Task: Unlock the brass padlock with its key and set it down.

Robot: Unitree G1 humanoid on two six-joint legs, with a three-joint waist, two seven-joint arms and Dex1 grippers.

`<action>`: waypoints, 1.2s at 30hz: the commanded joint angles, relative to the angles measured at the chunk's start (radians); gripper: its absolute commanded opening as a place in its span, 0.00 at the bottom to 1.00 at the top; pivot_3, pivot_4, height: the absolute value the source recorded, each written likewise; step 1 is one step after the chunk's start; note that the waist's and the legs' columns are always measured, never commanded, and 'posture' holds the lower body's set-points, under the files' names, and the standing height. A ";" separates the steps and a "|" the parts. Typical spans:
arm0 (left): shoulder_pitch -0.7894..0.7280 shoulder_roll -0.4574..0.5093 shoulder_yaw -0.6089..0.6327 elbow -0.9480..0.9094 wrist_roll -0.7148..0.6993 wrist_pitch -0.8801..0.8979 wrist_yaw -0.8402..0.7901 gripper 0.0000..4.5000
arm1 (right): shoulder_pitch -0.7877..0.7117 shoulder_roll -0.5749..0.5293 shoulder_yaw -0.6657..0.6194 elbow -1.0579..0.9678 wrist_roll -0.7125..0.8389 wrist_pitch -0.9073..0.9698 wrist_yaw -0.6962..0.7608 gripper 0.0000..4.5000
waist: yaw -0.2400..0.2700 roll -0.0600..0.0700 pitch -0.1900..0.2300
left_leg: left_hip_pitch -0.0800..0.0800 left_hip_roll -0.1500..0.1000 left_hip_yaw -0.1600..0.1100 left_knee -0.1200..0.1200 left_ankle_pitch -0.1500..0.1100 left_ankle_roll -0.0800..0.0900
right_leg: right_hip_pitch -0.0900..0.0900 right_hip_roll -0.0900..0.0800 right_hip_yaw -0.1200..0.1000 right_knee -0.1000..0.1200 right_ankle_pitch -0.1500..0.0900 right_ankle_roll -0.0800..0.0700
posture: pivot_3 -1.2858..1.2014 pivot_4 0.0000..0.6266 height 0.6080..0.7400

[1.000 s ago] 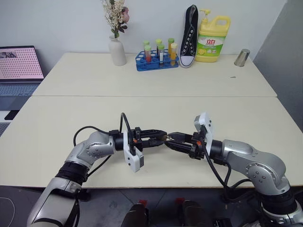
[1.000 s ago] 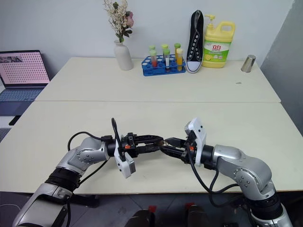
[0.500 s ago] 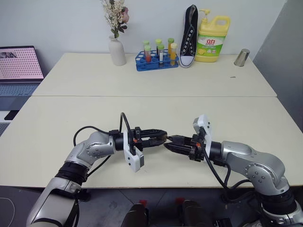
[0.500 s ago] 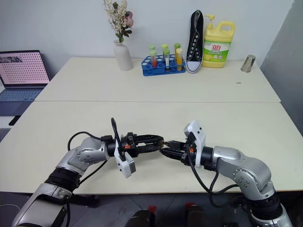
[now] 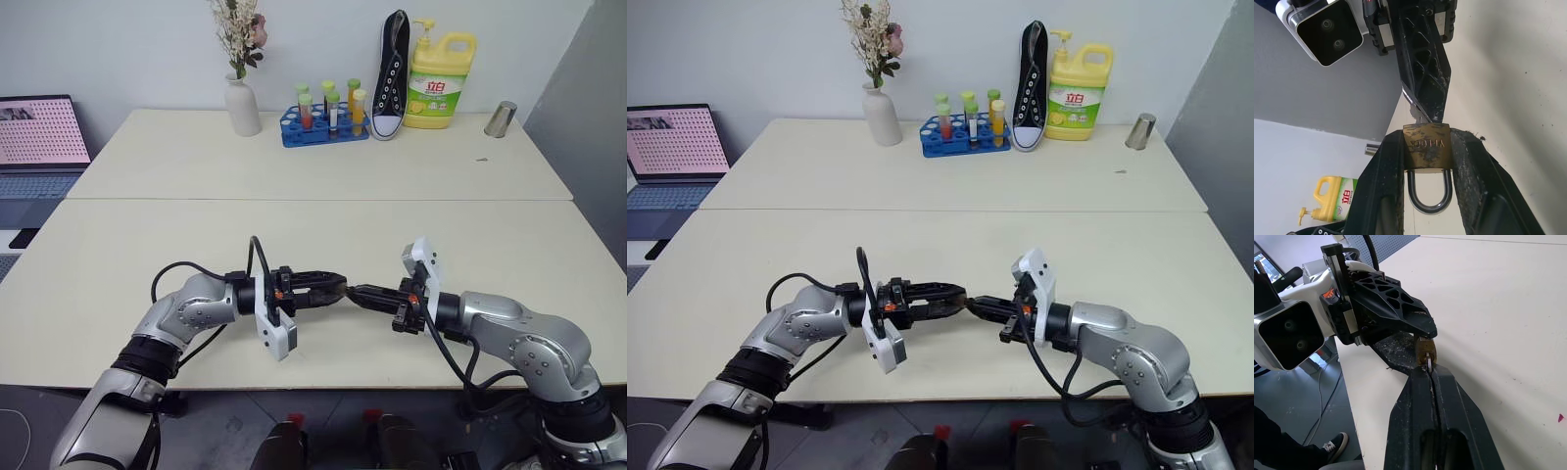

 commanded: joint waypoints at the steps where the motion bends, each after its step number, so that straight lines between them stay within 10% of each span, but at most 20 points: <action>1: 0.001 0.017 -0.008 -0.024 -0.004 -0.013 0.011 0.21 | -0.022 0.012 -0.056 -0.018 0.115 0.046 0.020 0.00 | 0.000 0.000 0.000 | 0.000 0.000 0.000 0.000 0.000 0.000 | 0.000 0.000 0.000 0.000 0.000 0.000 | 0.52 0.24 1.00; 21: -0.006 0.041 -0.011 -0.025 0.113 -0.054 0.080 0.21 | -0.186 -0.052 -0.081 0.292 0.979 0.318 -0.504 0.00 | -0.001 0.001 0.000 | -0.001 0.000 0.001 0.000 0.000 0.000 | 0.000 0.000 0.001 0.000 0.000 0.000 | 0.52 0.24 1.00; 29: 0.005 0.041 -0.014 -0.033 0.097 -0.029 0.094 0.21 | -0.202 -0.076 -0.039 0.196 0.857 0.302 -0.430 0.00 | -0.001 0.001 0.000 | -0.006 0.000 0.000 0.001 0.000 0.000 | -0.005 0.000 0.000 0.001 0.000 0.000 | 0.52 0.24 1.00; 36: 0.013 0.040 -0.019 -0.046 0.076 -0.004 0.099 0.21 | -0.152 -0.211 0.052 0.020 0.381 0.151 -0.118 0.54 | -0.001 0.002 0.000 | -0.010 0.000 -0.001 0.001 0.000 0.000 | -0.008 0.000 -0.001 0.000 0.000 0.000 | 0.52 0.24 1.00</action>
